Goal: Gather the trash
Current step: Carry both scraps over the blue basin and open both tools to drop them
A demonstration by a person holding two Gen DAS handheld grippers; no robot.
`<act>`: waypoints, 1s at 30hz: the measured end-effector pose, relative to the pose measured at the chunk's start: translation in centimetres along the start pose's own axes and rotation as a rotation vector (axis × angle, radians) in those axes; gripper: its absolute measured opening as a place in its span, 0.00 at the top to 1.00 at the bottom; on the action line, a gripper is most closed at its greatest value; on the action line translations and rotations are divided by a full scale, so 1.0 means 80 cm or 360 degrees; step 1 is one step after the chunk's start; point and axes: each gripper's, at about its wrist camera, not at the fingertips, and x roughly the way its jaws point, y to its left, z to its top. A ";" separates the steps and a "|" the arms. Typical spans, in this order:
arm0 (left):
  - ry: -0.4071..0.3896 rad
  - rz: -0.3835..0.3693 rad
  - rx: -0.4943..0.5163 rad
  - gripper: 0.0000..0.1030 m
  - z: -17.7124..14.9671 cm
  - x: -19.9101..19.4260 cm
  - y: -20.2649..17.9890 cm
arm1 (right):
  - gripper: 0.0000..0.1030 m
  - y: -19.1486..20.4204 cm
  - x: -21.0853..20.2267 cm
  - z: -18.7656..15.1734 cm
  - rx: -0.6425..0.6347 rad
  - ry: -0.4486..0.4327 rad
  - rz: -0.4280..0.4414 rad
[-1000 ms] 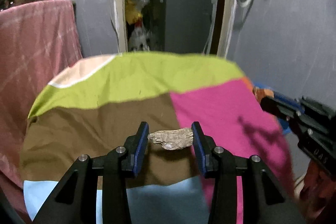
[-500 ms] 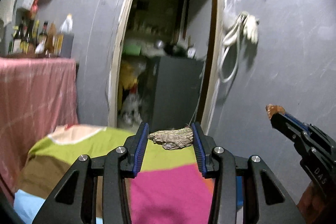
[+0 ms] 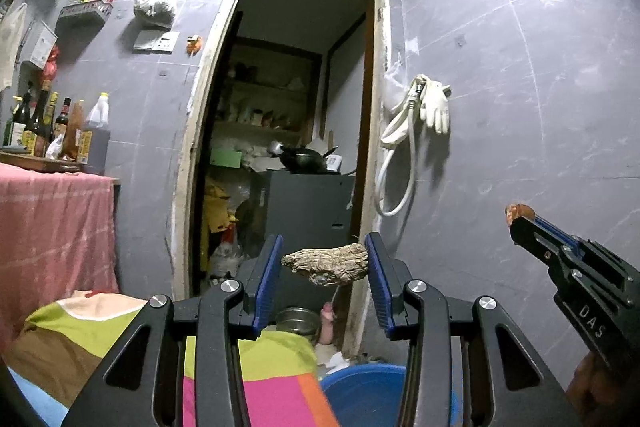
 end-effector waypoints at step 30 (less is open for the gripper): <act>0.0632 -0.0014 0.0006 0.65 -0.151 0.147 -0.077 | 0.91 -0.090 0.033 -0.162 0.0173 0.0381 -0.0200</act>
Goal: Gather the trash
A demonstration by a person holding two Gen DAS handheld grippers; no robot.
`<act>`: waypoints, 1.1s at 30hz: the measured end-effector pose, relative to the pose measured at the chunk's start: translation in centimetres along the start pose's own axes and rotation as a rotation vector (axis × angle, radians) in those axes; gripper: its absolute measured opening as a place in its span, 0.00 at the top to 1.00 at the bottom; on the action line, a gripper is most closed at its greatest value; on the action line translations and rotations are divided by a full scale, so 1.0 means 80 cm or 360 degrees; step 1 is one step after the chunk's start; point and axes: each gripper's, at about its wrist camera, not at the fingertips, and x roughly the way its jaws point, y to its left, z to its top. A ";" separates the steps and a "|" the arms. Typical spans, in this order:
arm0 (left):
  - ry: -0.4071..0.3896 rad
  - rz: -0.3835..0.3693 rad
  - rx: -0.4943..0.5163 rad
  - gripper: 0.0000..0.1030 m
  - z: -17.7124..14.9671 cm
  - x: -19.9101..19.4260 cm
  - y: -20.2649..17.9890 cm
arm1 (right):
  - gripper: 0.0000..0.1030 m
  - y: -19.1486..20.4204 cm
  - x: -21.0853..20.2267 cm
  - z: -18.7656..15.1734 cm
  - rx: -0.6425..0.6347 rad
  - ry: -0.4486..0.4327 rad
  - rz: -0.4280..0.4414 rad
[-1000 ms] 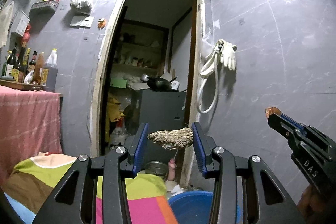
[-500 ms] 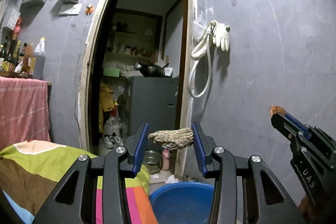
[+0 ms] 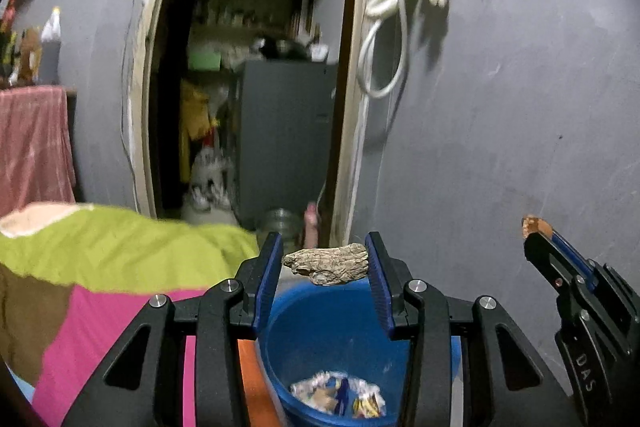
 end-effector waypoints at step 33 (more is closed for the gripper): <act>0.0431 -0.0002 -0.0176 0.59 -0.042 0.060 0.031 | 0.90 -0.021 0.054 -0.047 0.0167 0.0427 0.0088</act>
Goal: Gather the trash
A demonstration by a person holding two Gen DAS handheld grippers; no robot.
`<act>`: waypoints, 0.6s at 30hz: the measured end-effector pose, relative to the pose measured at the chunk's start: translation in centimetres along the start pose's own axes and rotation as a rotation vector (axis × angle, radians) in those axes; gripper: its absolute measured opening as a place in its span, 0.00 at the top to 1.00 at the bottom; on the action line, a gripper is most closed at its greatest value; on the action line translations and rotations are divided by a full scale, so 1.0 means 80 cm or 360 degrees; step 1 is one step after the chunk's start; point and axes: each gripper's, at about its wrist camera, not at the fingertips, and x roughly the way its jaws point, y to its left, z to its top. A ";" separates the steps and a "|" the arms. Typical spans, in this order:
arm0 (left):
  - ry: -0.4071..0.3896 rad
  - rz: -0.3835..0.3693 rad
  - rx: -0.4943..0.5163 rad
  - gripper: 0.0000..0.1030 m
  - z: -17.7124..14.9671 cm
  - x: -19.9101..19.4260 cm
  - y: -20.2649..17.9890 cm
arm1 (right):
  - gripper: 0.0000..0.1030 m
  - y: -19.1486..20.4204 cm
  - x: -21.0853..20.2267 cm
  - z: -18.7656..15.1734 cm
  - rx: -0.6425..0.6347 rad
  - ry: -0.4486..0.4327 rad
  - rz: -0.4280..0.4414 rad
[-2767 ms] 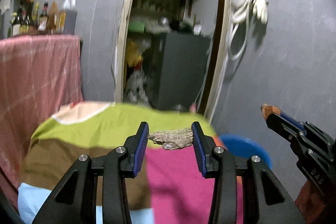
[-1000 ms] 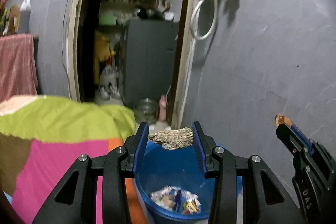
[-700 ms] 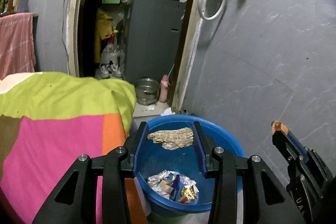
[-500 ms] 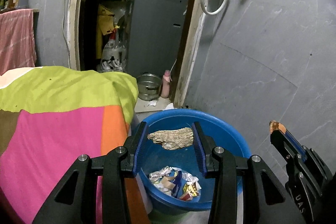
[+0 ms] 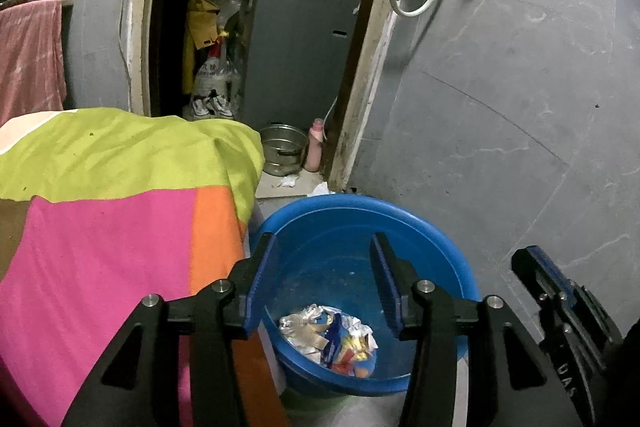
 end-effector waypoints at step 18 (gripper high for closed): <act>-0.0266 -0.0091 -0.0006 0.40 0.035 -0.097 0.012 | 0.68 0.024 -0.080 0.058 -0.0050 -0.0255 -0.0027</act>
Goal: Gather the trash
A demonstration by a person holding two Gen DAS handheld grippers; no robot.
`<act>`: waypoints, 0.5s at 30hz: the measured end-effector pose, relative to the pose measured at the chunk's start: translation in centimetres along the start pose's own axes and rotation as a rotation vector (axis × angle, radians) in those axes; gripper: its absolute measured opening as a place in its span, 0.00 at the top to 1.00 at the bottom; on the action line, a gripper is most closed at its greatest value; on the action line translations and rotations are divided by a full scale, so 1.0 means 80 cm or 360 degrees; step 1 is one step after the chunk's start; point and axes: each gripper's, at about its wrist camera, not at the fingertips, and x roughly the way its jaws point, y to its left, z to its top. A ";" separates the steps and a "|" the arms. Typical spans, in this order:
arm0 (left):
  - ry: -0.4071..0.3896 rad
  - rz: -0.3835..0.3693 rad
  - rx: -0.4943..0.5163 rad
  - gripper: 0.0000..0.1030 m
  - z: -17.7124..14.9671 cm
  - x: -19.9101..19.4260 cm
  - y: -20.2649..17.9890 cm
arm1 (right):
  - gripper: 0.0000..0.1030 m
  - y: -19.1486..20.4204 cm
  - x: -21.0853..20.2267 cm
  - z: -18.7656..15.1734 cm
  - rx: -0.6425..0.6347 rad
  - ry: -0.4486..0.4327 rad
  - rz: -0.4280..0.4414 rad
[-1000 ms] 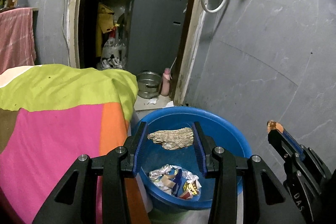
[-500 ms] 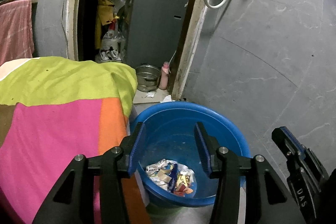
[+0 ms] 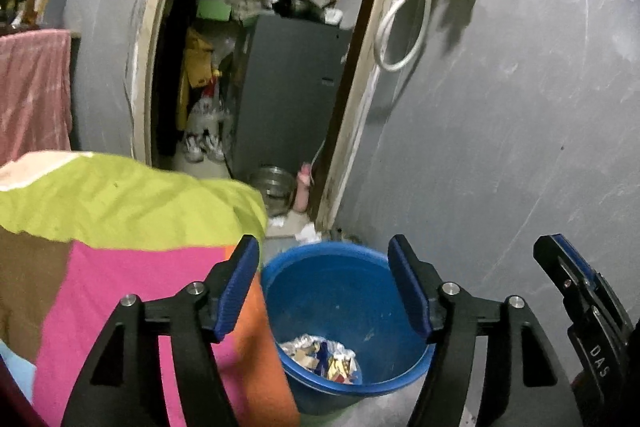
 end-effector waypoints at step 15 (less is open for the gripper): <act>-0.0226 -0.0007 -0.0028 0.20 0.027 -0.116 0.030 | 0.22 0.044 -0.078 0.050 -0.0044 -0.0208 0.0013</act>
